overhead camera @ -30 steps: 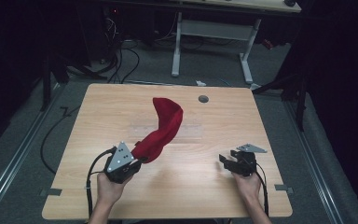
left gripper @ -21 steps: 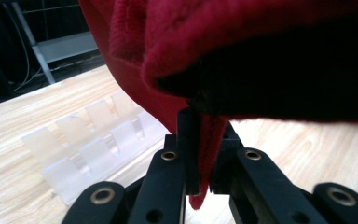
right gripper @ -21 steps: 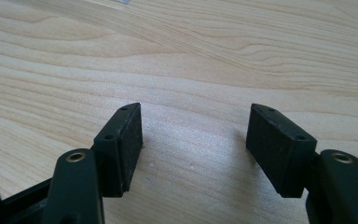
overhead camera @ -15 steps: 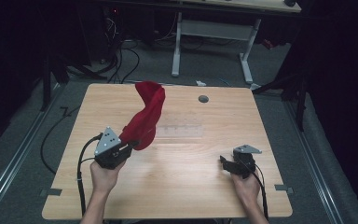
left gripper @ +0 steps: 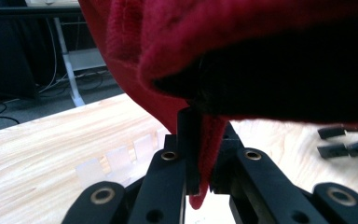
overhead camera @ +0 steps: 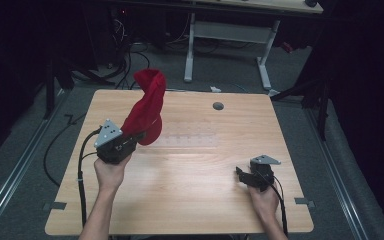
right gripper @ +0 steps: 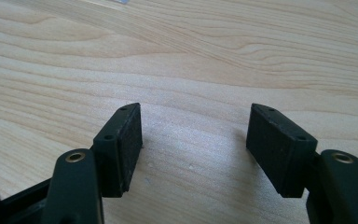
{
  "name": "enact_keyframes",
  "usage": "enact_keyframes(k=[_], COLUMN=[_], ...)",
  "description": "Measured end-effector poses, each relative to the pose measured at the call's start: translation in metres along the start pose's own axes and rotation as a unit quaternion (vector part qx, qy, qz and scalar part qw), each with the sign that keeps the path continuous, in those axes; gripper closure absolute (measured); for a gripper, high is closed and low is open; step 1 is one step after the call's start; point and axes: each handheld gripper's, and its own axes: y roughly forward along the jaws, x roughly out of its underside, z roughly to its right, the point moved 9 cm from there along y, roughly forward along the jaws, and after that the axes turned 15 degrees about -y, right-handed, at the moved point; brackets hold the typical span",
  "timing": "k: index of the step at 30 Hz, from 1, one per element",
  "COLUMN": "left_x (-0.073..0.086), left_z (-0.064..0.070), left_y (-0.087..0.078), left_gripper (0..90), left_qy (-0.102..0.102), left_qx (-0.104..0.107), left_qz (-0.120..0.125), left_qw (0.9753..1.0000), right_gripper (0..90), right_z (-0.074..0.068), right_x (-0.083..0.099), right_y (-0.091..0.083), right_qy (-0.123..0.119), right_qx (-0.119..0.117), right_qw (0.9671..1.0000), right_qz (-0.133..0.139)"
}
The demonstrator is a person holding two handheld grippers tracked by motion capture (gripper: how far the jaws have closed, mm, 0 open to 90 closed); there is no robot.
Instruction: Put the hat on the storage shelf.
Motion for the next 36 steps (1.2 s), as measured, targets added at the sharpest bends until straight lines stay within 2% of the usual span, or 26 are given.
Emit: enact_keyframes(k=[5, 11, 16, 23, 30, 36], left_x=[-0.007, -0.018, -0.021, -0.015, -0.013, -0.012], left_z=[-0.004, -0.009, -0.018, -0.03, -0.05, -0.062], left_y=[0.007, 0.016, 0.022, 0.029, 0.026, 0.025], left_gripper=[85.8, 85.8, 85.8, 85.7, 85.7, 85.7], left_qy=[-0.002, -0.013, -0.012, 0.0, 0.004, 0.009], left_qx=[-0.005, -0.006, -0.015, -0.033, -0.052, -0.068], left_qz=[0.007, 0.026, 0.035, 0.033, 0.037, 0.041], left_qw=[1.0, 0.9995, 0.9992, 0.9989, 0.9979, 0.9968], right_gripper=[36.1, 36.1, 36.1, 36.0, 35.9, 35.9], right_z=[0.0, 0.0, 0.0, 0.0, 0.0, 0.0], right_x=[0.0, 0.0, 0.0, 0.0, 0.0, 0.0], right_y=[0.0, 0.0, 0.0, 0.0, 0.0, 0.0], right_qy=[0.0, 0.0, 0.0, 0.0, 0.0, -0.001], right_qx=[0.0, 0.0, 0.0, 0.0, 0.0, 0.0], right_qw=[1.0, 1.0, 1.0, 1.0, 1.0, 1.0], right_qz=[0.0, 0.0, 0.0, 0.0, 0.0, 0.0])
